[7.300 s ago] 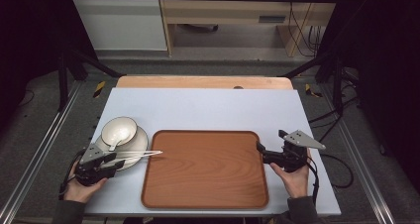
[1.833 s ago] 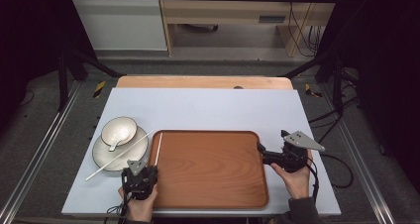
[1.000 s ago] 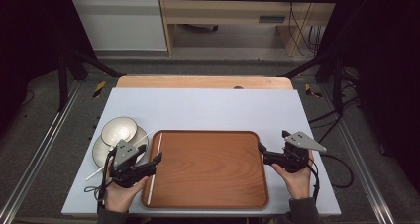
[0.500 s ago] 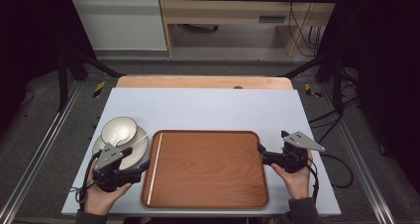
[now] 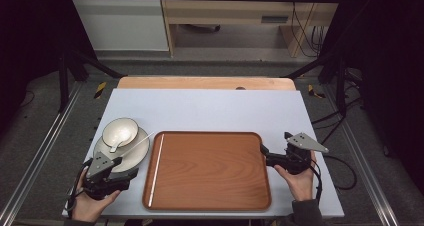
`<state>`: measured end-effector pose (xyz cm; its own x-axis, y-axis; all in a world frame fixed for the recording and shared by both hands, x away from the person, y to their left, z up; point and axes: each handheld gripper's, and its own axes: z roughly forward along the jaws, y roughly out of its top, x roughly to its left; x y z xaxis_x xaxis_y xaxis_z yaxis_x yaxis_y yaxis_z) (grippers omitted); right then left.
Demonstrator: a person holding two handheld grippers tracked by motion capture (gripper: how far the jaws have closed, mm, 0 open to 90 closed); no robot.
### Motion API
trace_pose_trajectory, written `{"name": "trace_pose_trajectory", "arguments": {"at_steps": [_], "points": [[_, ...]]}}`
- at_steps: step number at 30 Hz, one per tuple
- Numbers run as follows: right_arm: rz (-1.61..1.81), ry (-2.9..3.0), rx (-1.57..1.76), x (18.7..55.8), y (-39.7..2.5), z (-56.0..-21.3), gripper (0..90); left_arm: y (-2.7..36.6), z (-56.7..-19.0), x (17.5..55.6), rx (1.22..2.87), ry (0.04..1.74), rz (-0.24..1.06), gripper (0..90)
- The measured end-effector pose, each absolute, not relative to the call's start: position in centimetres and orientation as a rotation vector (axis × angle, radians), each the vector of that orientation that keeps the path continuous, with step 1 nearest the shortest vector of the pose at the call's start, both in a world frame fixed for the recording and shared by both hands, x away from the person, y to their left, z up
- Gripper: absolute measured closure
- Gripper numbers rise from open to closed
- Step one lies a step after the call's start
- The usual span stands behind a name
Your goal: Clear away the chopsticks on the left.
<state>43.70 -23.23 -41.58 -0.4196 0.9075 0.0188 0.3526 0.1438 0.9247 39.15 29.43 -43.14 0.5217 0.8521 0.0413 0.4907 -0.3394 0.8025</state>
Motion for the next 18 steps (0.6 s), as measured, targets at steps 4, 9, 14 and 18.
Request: {"name": "trace_pose_trajectory", "arguments": {"at_steps": [4,9,14,18], "points": [[1.261,1.860,1.202,43.7,-23.2,-41.6,5.9,30.0,-43.6,39.4,2.019,1.115,0.609,33.5],[1.258,1.862,1.201,43.8,-23.2,-41.6,5.9,30.9,-43.9,39.8,2.013,1.145,0.617,37.6],[1.252,1.869,1.197,43.8,-23.0,-41.7,5.9,31.9,-44.3,40.7,2.039,1.172,0.638,41.5],[1.247,1.874,1.199,43.9,-23.0,-41.8,5.9,32.7,-44.5,41.6,2.042,1.188,0.649,45.3]]}}
